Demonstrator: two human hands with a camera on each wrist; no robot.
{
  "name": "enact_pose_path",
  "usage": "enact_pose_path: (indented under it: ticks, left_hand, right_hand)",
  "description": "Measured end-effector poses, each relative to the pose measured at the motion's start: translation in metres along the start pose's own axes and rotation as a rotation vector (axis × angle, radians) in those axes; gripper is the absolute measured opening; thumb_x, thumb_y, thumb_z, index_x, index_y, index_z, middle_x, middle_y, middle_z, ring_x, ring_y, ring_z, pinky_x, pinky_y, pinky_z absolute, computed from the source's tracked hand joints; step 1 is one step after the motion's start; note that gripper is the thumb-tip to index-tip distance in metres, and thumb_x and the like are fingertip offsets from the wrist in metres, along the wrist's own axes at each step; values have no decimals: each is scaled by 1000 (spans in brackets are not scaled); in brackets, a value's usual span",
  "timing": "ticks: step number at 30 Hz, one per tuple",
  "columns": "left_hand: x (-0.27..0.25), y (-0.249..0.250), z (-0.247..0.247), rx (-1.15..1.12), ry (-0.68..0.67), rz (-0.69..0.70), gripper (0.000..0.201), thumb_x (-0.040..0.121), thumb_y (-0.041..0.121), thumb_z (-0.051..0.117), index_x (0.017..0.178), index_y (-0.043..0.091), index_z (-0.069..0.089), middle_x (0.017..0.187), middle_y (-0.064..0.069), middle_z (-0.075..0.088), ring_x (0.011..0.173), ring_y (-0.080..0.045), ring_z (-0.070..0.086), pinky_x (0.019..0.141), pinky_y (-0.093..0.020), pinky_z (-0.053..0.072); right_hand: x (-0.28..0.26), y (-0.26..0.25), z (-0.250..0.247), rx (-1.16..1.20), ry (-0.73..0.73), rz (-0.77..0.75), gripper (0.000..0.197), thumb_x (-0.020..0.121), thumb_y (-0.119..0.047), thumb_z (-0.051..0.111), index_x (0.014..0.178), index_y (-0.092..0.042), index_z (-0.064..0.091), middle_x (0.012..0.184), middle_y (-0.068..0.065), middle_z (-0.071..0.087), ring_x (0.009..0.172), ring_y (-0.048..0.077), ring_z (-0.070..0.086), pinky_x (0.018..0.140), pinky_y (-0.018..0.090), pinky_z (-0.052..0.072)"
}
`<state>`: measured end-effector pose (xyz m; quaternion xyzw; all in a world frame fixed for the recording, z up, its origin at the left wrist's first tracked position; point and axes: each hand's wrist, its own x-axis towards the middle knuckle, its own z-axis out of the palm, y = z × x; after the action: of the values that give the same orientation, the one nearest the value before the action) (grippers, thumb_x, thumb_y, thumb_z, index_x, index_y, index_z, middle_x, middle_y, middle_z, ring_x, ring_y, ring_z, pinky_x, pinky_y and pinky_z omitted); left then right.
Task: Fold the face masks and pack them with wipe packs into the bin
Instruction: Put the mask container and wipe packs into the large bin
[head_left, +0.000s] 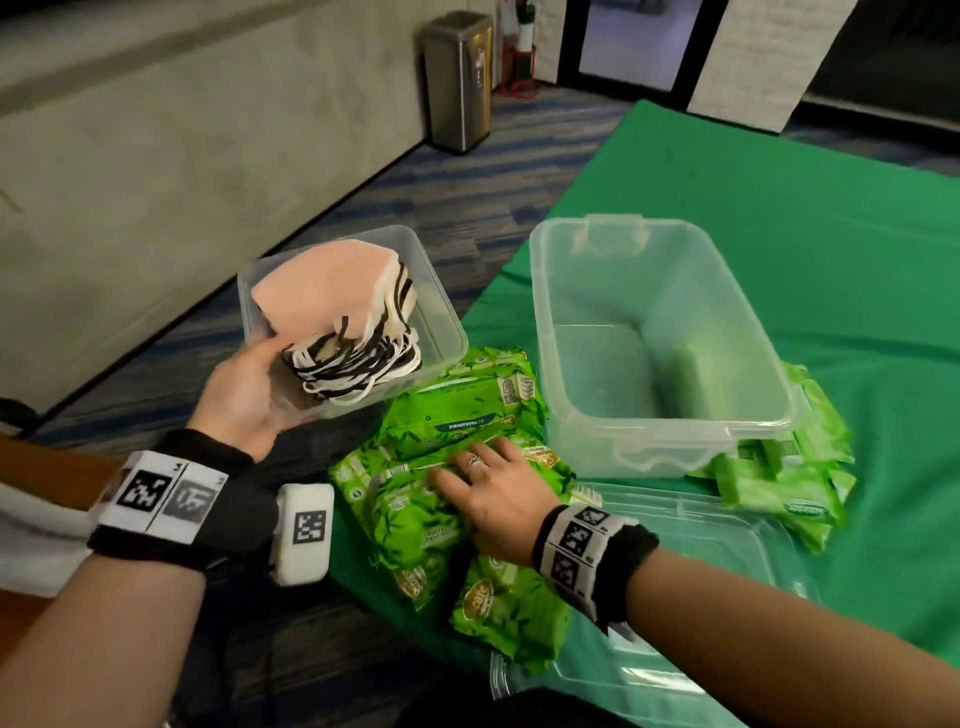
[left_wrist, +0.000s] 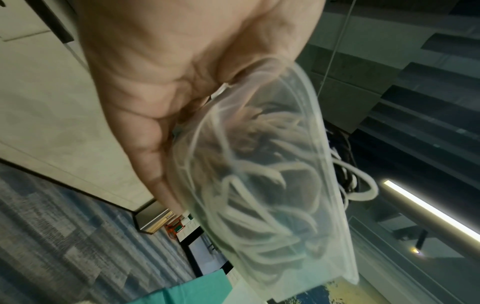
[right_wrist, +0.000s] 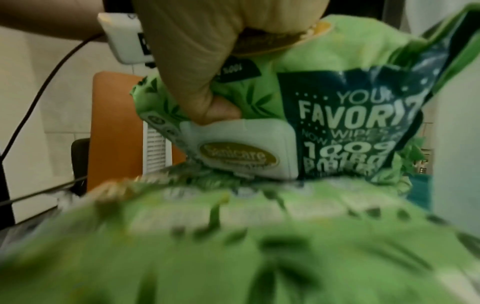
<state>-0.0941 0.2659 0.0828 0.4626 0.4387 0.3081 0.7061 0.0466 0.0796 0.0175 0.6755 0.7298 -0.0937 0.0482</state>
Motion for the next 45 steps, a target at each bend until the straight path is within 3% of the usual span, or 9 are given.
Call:
enact_pose_path:
  ticks: [5, 12, 19, 26, 29, 32, 37, 41, 45]
  left_hand:
    - [12, 11, 8, -4, -26, 40, 23, 97, 22, 39, 107, 23, 60, 77, 10, 73, 68, -8, 70, 53, -32, 58]
    - [28, 17, 20, 14, -41, 40, 31, 97, 23, 40, 122, 19, 56, 81, 7, 73, 70, -12, 70, 50, -32, 56]
    - [36, 10, 34, 20, -50, 4, 20, 96, 24, 42, 97, 21, 62, 73, 7, 72, 67, -12, 69, 48, -29, 55]
    - [55, 18, 33, 27, -52, 23, 22, 95, 25, 44, 101, 20, 64, 79, 6, 73, 78, -15, 67, 54, -29, 56]
    - [62, 28, 30, 7, -64, 30, 24, 96, 23, 40, 97, 18, 64, 75, 8, 73, 67, -8, 68, 47, -25, 54]
    - [72, 32, 34, 1, -90, 57, 36, 91, 28, 46, 119, 12, 61, 110, -4, 68, 88, -16, 69, 60, -32, 58]
    - [81, 31, 61, 4, -97, 26, 30, 95, 23, 41, 90, 20, 70, 75, 9, 73, 66, -9, 69, 46, -25, 54]
    - [88, 25, 85, 5, -87, 19, 43, 96, 21, 40, 74, 30, 75, 73, 10, 72, 70, -10, 67, 49, -21, 53]
    - [89, 13, 111, -6, -61, 32, 29, 95, 21, 41, 113, 24, 64, 97, 1, 68, 79, -13, 66, 60, -29, 55]
  right_hand:
    - [12, 6, -31, 54, -34, 8, 62, 76, -23, 63, 133, -18, 40, 118, 10, 55, 110, 29, 51, 97, 41, 33]
    - [28, 19, -33, 24, -119, -3, 67, 81, -31, 61, 141, -27, 31, 122, 10, 51, 115, 27, 47, 100, 42, 30]
    - [20, 33, -19, -81, -190, -66, 98, 72, -39, 73, 146, -26, 11, 136, 14, 39, 124, 31, 38, 103, 49, 28]
    - [-2, 24, -64, 84, 86, -153, 69, 68, -17, 72, 130, -19, 43, 115, 7, 56, 105, 29, 51, 92, 44, 38]
    - [-30, 40, -106, 498, 254, -135, 66, 62, -17, 79, 121, -12, 51, 108, 5, 62, 97, 24, 57, 85, 40, 46]
    - [-56, 73, -143, 915, 460, -21, 57, 57, -8, 84, 108, -4, 58, 101, 2, 69, 90, 15, 65, 80, 35, 53]
    - [-64, 147, -182, 1226, 727, 209, 72, 45, 8, 83, 111, 4, 55, 88, -13, 72, 80, 2, 66, 71, 20, 53]
    - [-35, 228, -174, 910, 504, 627, 50, 53, 1, 83, 95, -16, 62, 89, -1, 72, 84, 18, 68, 79, 37, 55]
    - [25, 266, -131, 400, 62, 783, 57, 59, -23, 84, 110, -10, 61, 107, 8, 65, 98, 28, 61, 81, 30, 50]
